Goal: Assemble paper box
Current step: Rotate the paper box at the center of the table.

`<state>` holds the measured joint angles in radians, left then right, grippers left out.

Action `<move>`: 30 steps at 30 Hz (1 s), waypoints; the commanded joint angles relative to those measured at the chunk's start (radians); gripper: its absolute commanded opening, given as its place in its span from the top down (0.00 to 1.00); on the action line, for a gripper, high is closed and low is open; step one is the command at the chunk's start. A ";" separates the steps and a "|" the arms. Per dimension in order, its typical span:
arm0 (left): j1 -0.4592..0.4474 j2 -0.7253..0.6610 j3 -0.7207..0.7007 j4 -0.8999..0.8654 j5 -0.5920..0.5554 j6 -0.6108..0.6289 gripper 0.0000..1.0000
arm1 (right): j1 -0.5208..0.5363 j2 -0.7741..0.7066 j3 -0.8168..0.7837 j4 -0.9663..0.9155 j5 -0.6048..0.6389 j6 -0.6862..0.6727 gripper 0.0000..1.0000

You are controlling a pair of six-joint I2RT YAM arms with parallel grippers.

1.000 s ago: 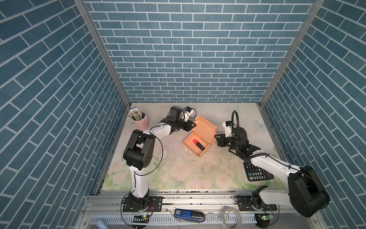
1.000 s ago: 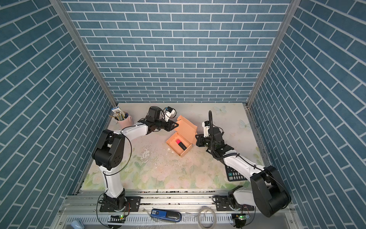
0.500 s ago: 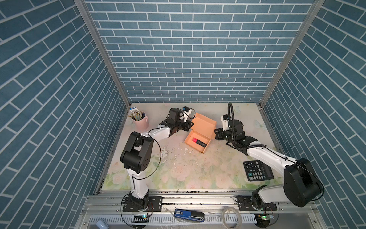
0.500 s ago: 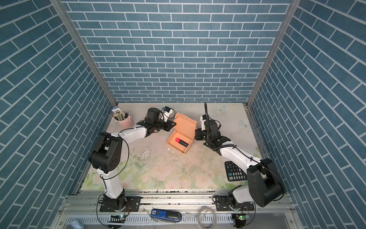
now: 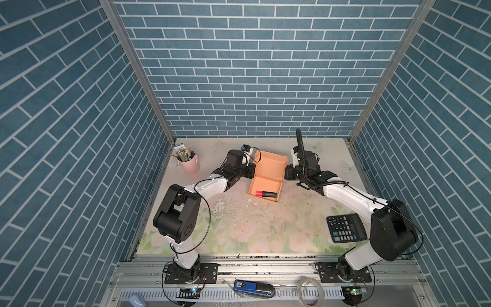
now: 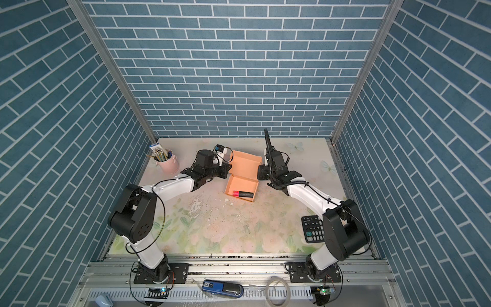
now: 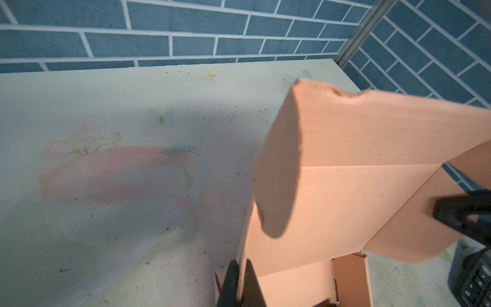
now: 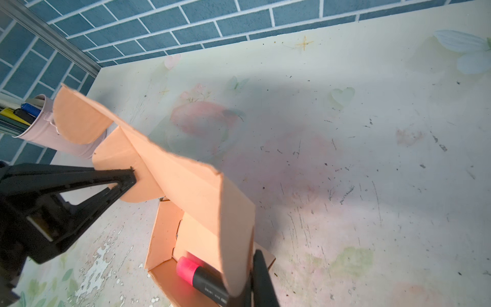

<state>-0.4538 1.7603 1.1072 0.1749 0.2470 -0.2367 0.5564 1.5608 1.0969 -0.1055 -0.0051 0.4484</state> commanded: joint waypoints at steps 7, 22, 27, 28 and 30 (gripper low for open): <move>-0.005 -0.013 -0.044 0.042 -0.207 -0.082 0.92 | 0.011 0.104 0.125 -0.091 0.158 0.035 1.00; -0.024 0.009 -0.085 0.153 -0.397 -0.127 0.91 | 0.015 0.267 0.268 -0.028 0.247 0.063 1.00; -0.040 0.033 -0.065 0.152 -0.445 -0.147 0.90 | 0.028 0.291 0.287 -0.015 0.293 0.116 1.00; -0.042 0.038 -0.061 0.148 -0.453 -0.152 0.90 | 0.029 0.293 0.288 -0.010 0.296 0.125 1.00; -0.046 0.047 -0.061 0.149 -0.466 -0.164 0.89 | 0.036 0.297 0.290 0.002 0.298 0.145 1.00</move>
<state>-0.5110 1.7809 1.0378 0.3367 -0.1059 -0.3691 0.6033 1.8408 1.3628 -0.1078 0.1795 0.5201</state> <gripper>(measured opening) 0.106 0.046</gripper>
